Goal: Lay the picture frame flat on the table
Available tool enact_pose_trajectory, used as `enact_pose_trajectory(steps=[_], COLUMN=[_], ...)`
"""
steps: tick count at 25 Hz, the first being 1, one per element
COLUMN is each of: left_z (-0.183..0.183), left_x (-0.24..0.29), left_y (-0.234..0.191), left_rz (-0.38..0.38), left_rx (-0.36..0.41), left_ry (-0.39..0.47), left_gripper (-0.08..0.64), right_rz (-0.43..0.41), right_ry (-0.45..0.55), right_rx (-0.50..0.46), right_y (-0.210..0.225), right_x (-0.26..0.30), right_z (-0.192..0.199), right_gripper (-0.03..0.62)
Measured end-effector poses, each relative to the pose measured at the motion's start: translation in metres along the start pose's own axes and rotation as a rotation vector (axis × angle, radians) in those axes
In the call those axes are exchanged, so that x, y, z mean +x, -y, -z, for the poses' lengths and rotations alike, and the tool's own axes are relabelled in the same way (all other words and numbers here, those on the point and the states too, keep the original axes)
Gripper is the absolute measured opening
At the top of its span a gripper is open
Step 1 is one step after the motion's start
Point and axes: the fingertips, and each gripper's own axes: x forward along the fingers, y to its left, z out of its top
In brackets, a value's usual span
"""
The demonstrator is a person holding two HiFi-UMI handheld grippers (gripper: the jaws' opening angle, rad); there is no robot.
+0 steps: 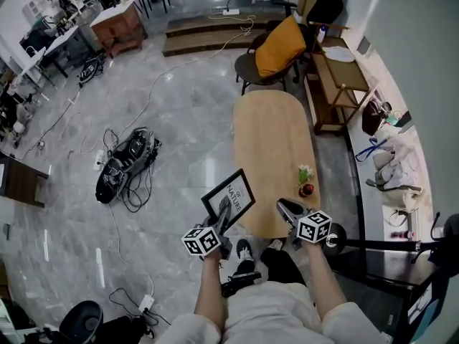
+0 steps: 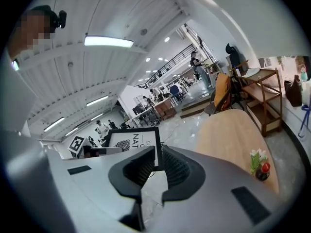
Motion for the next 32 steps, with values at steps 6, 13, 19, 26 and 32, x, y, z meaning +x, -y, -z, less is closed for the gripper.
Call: enact_pose_trajectory(steps=[6, 13, 19, 26, 32], left_z=[0.038, 0.082, 0.120, 0.161, 0.209], left_x=[0.040, 0.081, 0.104, 0.153, 0.189], left_y=[-0.018, -0.065, -0.103, -0.132, -0.140], left_rz=[0.013, 0.037, 0.097, 0.187, 0.295], left_rx=[0.010, -0.133, -0.225, -0.311, -0.280], left_ry=[-0.128, -0.157, -0.203, -0.244, -0.365], left_gripper=[0.028, 0.028, 0.028, 0.028, 0.028], right_rz=[0.015, -0.014, -0.030, -0.070, -0.019], right_ry=[-0.047, -0.112, -0.148, -0.098, -0.122], right_rx=[0.070, 0.124, 0.213, 0.367, 0.350], right_y=[0.048, 0.101, 0.143, 0.195, 0.242], right_x=[0.021, 0.066, 0.102, 0.127, 0.134], right_z=[0.035, 0.089, 0.140, 0.178, 0.222], right_gripper=[0.046, 0.118, 0.179, 0.204, 0.212])
